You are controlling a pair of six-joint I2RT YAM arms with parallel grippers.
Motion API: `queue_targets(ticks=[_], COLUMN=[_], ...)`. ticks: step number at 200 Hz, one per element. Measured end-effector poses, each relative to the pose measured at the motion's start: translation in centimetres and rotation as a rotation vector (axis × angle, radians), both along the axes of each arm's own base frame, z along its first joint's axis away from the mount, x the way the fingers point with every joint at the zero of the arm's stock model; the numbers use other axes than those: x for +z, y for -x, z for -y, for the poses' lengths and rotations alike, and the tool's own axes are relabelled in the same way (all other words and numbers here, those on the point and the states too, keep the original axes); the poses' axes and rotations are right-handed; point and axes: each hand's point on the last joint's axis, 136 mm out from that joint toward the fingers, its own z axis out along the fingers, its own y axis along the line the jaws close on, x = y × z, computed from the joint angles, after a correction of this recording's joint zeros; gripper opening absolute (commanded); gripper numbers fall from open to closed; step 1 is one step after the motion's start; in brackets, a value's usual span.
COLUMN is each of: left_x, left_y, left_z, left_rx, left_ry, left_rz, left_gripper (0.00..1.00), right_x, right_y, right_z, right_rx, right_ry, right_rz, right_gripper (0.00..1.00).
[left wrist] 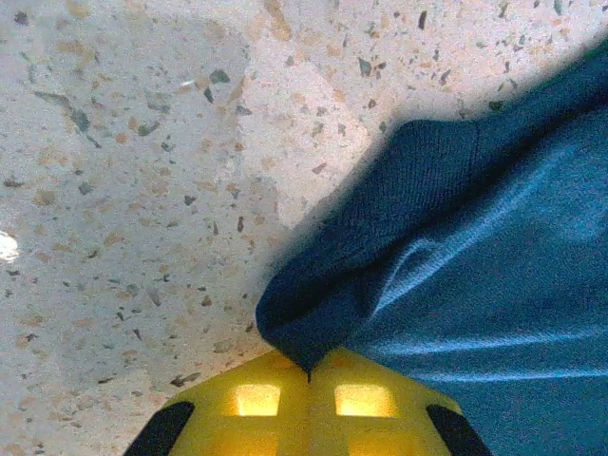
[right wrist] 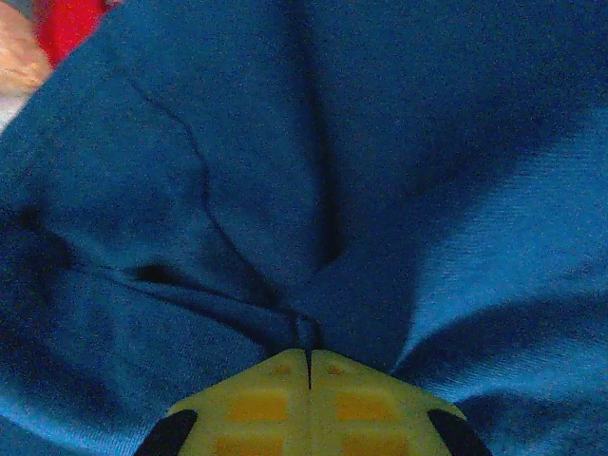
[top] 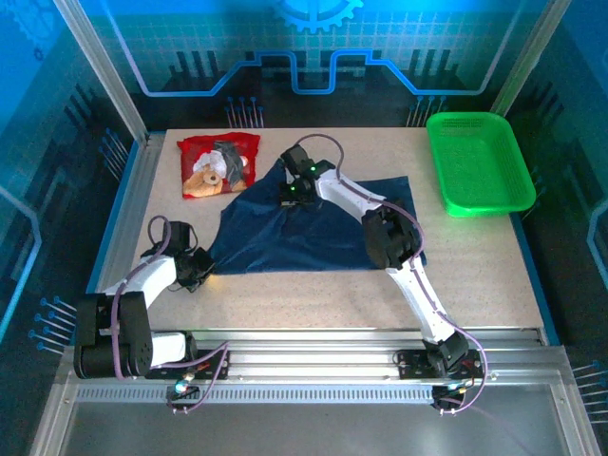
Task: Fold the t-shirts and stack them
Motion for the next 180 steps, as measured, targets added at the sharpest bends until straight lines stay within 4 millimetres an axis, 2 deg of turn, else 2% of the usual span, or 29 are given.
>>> queue_targets(ticks=[46,102,116,125,147,164,180], left_x=[0.0,0.0,-0.1,-0.1,0.0,0.0,0.3], left_y=[0.2,2.0,2.1,2.2,2.6,3.2,3.7], left_z=[-0.1,0.1,0.1,0.1,-0.1,-0.2,-0.3], left_rx=[0.004,0.012,0.017,0.022,0.039,0.05,0.061], left_ry=[-0.001,0.002,0.004,0.005,0.008,0.008,0.009], left_rz=[-0.007,-0.022,-0.025,-0.028,-0.039,-0.047,-0.049], left_gripper=[0.02,0.03,0.03,0.03,0.03,0.03,0.03], right_x=[0.0,0.7,1.1,1.6,2.9,3.0,3.6], right_y=[-0.1,0.9,0.6,0.3,-0.8,-0.6,0.6], right_z=[0.6,1.9,1.9,2.0,2.3,3.7,6.5], right_rx=[-0.041,-0.083,-0.089,-0.102,-0.117,-0.119,-0.129], right_ry=[-0.008,-0.031,-0.033,-0.035,-0.053,-0.042,-0.012], right_rz=[-0.004,0.019,0.018,0.014,0.036,0.03,0.005], right_gripper=[0.06,0.1,0.21,0.36,0.58,0.65,0.67])
